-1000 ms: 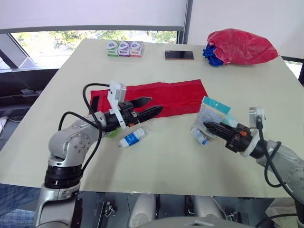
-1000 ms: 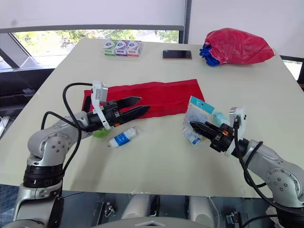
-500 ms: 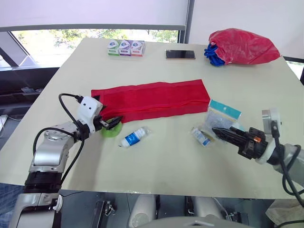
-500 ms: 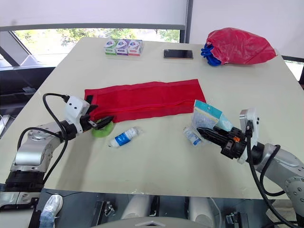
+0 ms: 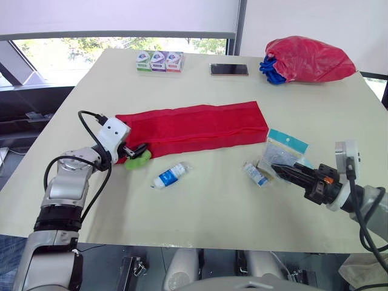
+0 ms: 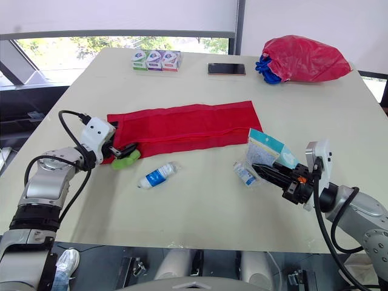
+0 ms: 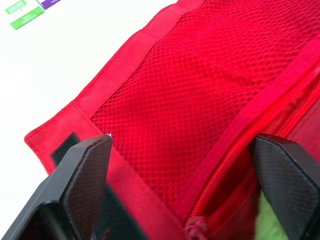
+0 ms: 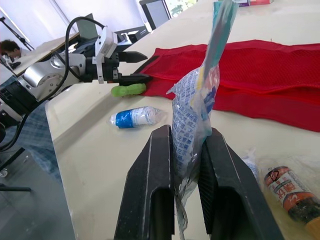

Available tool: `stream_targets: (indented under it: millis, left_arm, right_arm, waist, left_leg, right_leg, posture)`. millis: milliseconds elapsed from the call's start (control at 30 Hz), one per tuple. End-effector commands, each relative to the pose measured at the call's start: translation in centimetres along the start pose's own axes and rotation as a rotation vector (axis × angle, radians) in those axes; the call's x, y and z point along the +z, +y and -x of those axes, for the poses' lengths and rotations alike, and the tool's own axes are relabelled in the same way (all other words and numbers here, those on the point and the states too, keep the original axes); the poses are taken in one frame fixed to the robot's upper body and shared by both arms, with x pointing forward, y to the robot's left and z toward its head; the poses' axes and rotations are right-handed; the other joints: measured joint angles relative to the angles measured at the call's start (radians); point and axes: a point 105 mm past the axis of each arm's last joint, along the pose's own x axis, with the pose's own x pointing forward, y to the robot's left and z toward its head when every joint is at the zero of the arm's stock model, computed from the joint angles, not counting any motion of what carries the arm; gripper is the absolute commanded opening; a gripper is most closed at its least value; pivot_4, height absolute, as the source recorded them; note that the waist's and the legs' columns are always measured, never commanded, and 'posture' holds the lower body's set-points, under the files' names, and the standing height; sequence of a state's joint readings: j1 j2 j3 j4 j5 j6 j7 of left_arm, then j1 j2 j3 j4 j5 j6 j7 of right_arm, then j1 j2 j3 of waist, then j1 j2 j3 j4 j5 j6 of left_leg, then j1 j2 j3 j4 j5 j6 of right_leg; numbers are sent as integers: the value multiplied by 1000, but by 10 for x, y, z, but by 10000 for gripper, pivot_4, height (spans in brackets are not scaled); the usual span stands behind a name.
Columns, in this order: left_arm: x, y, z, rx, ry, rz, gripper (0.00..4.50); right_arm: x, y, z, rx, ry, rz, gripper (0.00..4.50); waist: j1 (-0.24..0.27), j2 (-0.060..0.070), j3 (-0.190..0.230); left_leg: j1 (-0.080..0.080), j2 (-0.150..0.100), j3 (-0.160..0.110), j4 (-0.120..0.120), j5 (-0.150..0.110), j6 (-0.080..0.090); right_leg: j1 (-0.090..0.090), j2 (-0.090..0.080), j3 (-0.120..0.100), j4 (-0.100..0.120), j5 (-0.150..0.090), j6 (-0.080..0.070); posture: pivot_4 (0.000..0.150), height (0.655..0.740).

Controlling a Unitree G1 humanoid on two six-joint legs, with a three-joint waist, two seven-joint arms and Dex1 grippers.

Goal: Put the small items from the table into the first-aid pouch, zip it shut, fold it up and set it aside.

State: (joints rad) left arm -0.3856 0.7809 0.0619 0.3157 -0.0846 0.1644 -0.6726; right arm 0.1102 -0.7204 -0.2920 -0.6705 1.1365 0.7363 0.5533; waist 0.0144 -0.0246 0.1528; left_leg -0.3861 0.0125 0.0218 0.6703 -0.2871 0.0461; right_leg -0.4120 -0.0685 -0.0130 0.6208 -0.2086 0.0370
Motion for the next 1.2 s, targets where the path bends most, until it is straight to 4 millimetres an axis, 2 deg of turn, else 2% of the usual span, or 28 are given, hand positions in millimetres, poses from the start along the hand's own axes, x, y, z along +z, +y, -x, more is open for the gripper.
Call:
stream_targets:
  millis: [33,67,267,433,533,733,867,967,1067,1200]
  left_arm:
    - [4,11,2,33,5,-118,33141]
    - [4,12,1,37,5,-123,29532]
    - [9,2,-9,-8,-20,-213,1039]
    - [21,-6,-21,-48,-63,-266,450]
    - [33,-18,-30,-103,-109,-273,450]
    - [64,-59,-49,-280,-197,-274,450]
    - [87,-94,-59,-400,-260,-277,450]
    - [96,-109,-63,-451,-279,-259,450]
    - [108,-128,-71,-491,-292,-271,450]
    - [123,-140,-78,-534,-301,-248,450]
  right_arm:
    - [9,5,0,6,-35,49,989]
    - [9,5,0,6,-36,51,989]
    - [10,5,-2,2,-40,62,989]
    - [12,4,-1,-3,-41,71,989]
    - [13,4,-1,-6,-42,74,989]
    - [13,5,-1,-21,-44,70,989]
    - [9,4,-3,-57,-40,52,989]
    - [7,1,-6,-91,-33,39,989]
    - [2,-4,-15,-130,-34,-9,989]
    - [1,-6,-36,-143,-67,-127,989]
  waist:
    - [0,0,0]
    - [0,0,0]
    - [2,0,0]
    - [5,-1,0]
    - [7,-1,0]
    - [7,-1,0]
    - [3,-1,0]
    - [2,-1,0]
    - [-1,-1,0]
    - [0,-2,0]
  left_leg:
    - [0,0,0,0,0,0]
    - [0,0,0,0,0,0]
    - [0,0,0,0,0,0]
    - [-1,-1,0,0,0,0]
    - [-1,-1,-1,0,0,0]
    - [-2,-2,-1,1,0,0]
    - [-2,-2,-1,2,0,0]
    - [-3,-2,-1,3,0,1]
    - [-2,-2,-1,3,0,1]
    - [-1,-2,-1,4,0,1]
  right_leg:
    - [0,0,-1,0,0,0]
    - [0,0,-1,0,0,0]
    - [0,-1,-1,0,0,0]
    - [0,-1,-1,0,1,2]
    - [0,-1,-3,0,3,4]
    - [0,3,-7,0,3,4]
    - [0,5,-6,1,3,5]
    - [0,5,-6,1,3,5]
    - [0,6,-5,1,3,5]
    - [1,7,-5,4,3,5]
  posture:
    - [1500,7400]
    - [1500,7400]
    - [1500,7400]
    - [1500,7400]
    - [1500,7400]
    - [1500,7400]
    - [1500,7400]
    - [1500,7400]
    - [1500,7400]
    - [1500,7400]
